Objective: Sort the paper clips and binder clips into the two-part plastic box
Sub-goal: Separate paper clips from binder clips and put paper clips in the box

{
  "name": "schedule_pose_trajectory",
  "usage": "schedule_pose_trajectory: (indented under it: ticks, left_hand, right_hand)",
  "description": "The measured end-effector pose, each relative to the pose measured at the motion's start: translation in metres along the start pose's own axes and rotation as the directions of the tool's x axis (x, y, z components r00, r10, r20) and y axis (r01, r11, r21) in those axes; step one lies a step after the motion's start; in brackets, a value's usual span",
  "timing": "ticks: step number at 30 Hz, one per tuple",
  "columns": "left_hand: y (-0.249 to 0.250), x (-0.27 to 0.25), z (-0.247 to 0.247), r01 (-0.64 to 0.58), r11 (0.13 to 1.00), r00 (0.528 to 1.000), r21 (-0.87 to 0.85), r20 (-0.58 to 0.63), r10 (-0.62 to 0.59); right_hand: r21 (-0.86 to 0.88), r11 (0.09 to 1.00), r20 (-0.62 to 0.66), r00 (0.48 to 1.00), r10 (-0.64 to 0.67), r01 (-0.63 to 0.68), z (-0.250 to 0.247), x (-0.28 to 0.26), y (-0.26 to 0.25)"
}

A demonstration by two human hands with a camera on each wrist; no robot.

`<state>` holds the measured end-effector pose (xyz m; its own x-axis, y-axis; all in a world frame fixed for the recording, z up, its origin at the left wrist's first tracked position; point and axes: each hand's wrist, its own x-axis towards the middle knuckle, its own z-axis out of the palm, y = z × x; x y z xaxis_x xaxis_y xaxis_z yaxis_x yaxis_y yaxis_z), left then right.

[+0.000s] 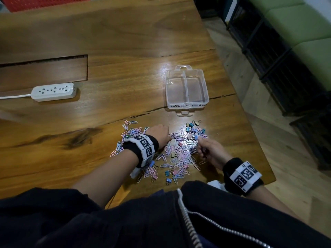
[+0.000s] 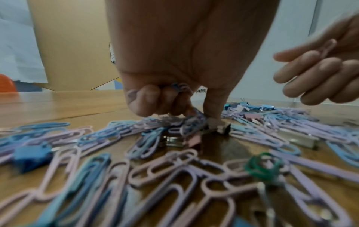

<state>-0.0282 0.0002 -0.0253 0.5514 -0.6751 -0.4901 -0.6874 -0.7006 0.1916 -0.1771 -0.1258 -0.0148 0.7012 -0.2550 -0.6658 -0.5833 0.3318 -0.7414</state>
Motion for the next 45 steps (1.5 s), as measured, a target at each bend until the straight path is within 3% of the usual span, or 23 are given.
schedule_pose_trajectory:
  ticks: [3, 5, 7, 9, 10, 11, 14, 15, 17, 19, 23, 25, 28, 30, 31, 34, 36, 38, 42, 45]
  left_hand:
    - [0.0, -0.003, 0.0, -0.009, 0.998, 0.999, -0.06, 0.036, 0.011]
    - [-0.001, -0.007, -0.004, 0.001, 0.981, 0.999, -0.192, 0.037, 0.006]
    - [-0.004, -0.012, -0.009, 0.013, 0.932, 0.998, -0.362, 0.056, 0.008]
    - [-0.01, -0.017, -0.013, 0.067, 0.841, 0.992, -0.537, 0.128, 0.002]
    - [-0.013, -0.02, -0.013, 0.127, 0.739, 0.981, -0.662, 0.193, 0.004]
    - [-0.016, -0.022, -0.013, 0.201, 0.571, 0.965, -0.796, 0.262, 0.026]
    - [-0.021, -0.028, -0.012, 0.311, -0.014, 0.946, -0.95, 0.308, 0.1]
    - [-0.022, -0.029, -0.01, 0.305, -0.134, 0.951, -0.943, 0.295, 0.09]
    - [-0.021, -0.032, -0.007, 0.282, -0.227, 0.96, -0.932, 0.274, 0.064]
    - [-0.018, -0.032, -0.004, 0.267, -0.17, 0.964, -0.949, 0.264, 0.043]
    - [-0.014, -0.027, -0.004, 0.269, 0.06, 0.962, -0.961, 0.271, 0.037]
    - [-0.011, -0.025, -0.002, 0.234, 0.276, 0.969, -0.932, 0.248, 0.015]
    - [-0.008, -0.025, 0.002, 0.079, 0.717, 0.995, -0.693, 0.096, -0.017]
    - [-0.008, -0.028, 0.004, -0.014, 0.899, 0.997, -0.437, 0.057, 0.044]
    - [-0.007, -0.029, 0.005, -0.047, 0.947, 0.995, -0.319, 0.063, 0.071]
    - [-0.007, -0.031, 0.008, -0.119, 0.981, 0.992, -0.154, 0.026, 0.124]
    - [-0.004, -0.034, 0.008, -0.177, 0.982, 0.984, -0.072, -0.015, 0.177]
    - [-0.003, -0.035, 0.01, -0.222, 0.975, 0.975, 0.0, -0.017, 0.222]
    - [-0.005, -0.037, 0.01, -0.294, 0.95, 0.955, 0.106, 0.0, 0.296]
    - [-0.006, -0.035, 0.014, -0.345, 0.921, 0.938, 0.178, 0.028, 0.346]
  right_hand:
    - [-0.058, 0.998, -0.007, 1.0, 0.003, -0.004, 0.003, -0.001, 0.0]
    - [-0.25, 0.967, -0.069, 0.996, -0.059, 0.04, 0.005, 0.001, 0.004]
    - [-0.529, 0.843, -0.111, 0.977, -0.18, 0.095, 0.01, 0.003, 0.009]
    - [-0.779, 0.611, -0.06, 0.954, -0.292, 0.138, 0.016, 0.003, 0.013]
    - [-0.857, 0.495, -0.02, 0.95, -0.31, 0.143, 0.019, 0.003, 0.015]
    - [-0.905, 0.404, 0.007, 0.954, -0.301, 0.135, 0.021, 0.004, 0.016]
    - [-0.95, 0.286, 0.041, 0.959, -0.279, 0.124, 0.024, 0.005, 0.015]
    - [-0.953, 0.269, 0.057, 0.957, -0.286, 0.137, 0.025, 0.006, 0.014]
    - [-0.949, 0.263, 0.09, 0.951, -0.295, 0.172, 0.026, 0.009, 0.012]
    - [-0.942, 0.275, 0.105, 0.948, -0.302, 0.192, 0.029, 0.013, 0.011]
    - [-0.945, 0.26, 0.115, 0.948, -0.297, 0.196, 0.03, 0.018, 0.008]
    - [-0.943, 0.267, 0.117, 0.95, -0.291, 0.198, 0.03, 0.02, 0.007]
    - [-0.918, 0.324, 0.126, 0.944, -0.304, 0.227, 0.029, 0.019, 0.007]
    - [-0.862, 0.445, 0.094, 0.939, -0.33, 0.243, 0.027, 0.017, 0.006]
    - [-0.8, 0.55, 0.053, 0.94, -0.336, 0.241, 0.024, 0.015, 0.005]
    - [-0.482, 0.858, -0.059, 0.97, -0.236, 0.179, 0.013, 0.009, -0.002]
    - [-0.268, 0.953, -0.039, 0.986, -0.16, 0.144, 0.006, 0.004, -0.005]
    - [-0.119, 0.985, -0.002, 0.992, -0.125, 0.124, 0.002, -0.001, -0.007]
    - [0.003, 0.998, -0.006, 0.998, -0.055, 0.055, -0.002, -0.003, -0.008]
    - [-0.02, 1.0, -0.023, 1.0, -0.011, 0.011, 0.0, -0.004, -0.006]
